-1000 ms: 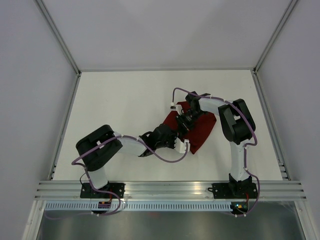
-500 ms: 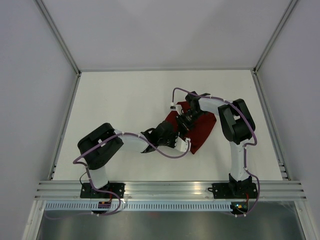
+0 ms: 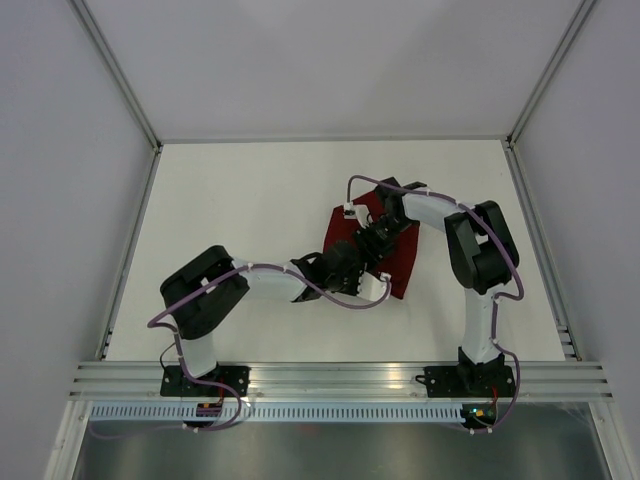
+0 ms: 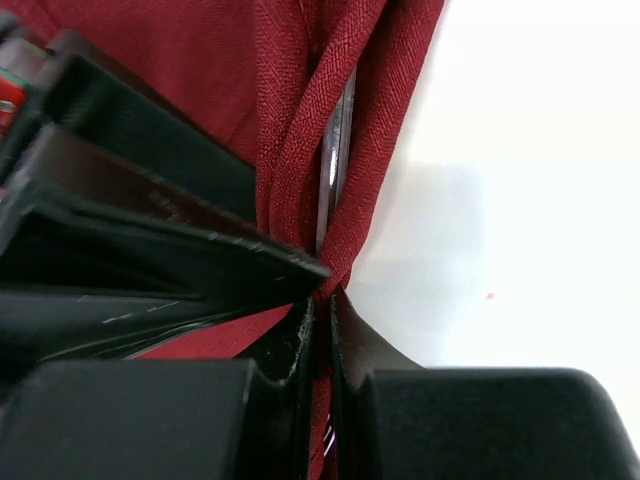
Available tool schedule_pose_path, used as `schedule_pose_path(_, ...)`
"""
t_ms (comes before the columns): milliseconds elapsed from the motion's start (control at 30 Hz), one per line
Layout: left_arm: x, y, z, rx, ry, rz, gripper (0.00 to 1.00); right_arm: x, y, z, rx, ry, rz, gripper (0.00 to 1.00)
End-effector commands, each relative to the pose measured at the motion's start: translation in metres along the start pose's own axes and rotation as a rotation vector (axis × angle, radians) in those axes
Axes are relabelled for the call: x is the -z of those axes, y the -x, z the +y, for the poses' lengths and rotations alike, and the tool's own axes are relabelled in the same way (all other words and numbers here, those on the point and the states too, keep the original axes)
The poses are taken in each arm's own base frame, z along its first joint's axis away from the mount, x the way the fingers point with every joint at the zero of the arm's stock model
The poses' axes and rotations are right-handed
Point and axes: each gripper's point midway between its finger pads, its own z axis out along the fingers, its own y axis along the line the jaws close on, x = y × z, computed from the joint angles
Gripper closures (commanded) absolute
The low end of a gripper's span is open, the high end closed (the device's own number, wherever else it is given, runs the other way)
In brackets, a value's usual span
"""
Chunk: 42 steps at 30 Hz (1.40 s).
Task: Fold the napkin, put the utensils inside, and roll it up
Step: Roll the napkin with the utensil
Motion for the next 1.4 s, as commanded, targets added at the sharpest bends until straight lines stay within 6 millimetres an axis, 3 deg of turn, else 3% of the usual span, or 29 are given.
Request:
schedule_pose_path(0,-0.004,0.010,-0.030,0.131,-0.114,0.035,0.98,0.025,0.014,-0.030,0.067,-0.175,-0.049,0.43)
schedule_pose_path(300,-0.008,0.028,-0.040,0.288,-0.187,0.123,0.98,0.089,0.032,-0.053,-0.020,-0.286,-0.226,0.41)
schedule_pose_path(400,-0.007,0.030,-0.046,0.332,-0.226,0.129,0.98,0.119,0.036,-0.059,-0.060,-0.301,-0.330,0.42)
schedule_pose_path(433,-0.005,0.029,-0.052,0.353,-0.255,0.150,0.98,0.138,0.040,-0.065,-0.061,-0.330,-0.394,0.42)
schedule_pose_path(533,-0.007,0.032,-0.060,0.395,-0.311,0.163,0.98,0.175,0.039,-0.068,-0.070,-0.370,-0.516,0.44)
schedule_pose_path(567,-0.006,0.034,-0.063,0.417,-0.348,0.163,0.98,0.178,0.034,-0.068,-0.074,-0.374,-0.531,0.44)
schedule_pose_path(633,-0.007,0.032,-0.069,0.465,-0.389,0.169,0.98,0.201,0.038,-0.058,-0.012,-0.429,-0.601,0.44)
schedule_pose_path(667,-0.006,0.032,-0.069,0.497,-0.418,0.148,0.98,0.205,0.027,-0.063,-0.028,-0.450,-0.618,0.44)
schedule_pose_path(700,-0.006,0.031,-0.073,0.526,-0.433,0.149,0.98,0.219,0.029,-0.055,0.030,-0.491,-0.661,0.44)
schedule_pose_path(1000,0.004,0.025,-0.071,0.806,-0.612,0.031,0.98,0.217,0.004,-0.008,0.293,-0.527,-0.726,0.48)
schedule_pose_path(1167,0.004,0.021,-0.071,0.929,-0.714,-0.017,0.98,0.199,-0.012,0.016,0.465,-0.467,-0.649,0.50)
schedule_pose_path(1367,0.002,0.011,-0.070,1.047,-0.806,-0.021,0.98,0.136,-0.021,0.040,0.601,-0.417,-0.486,0.47)
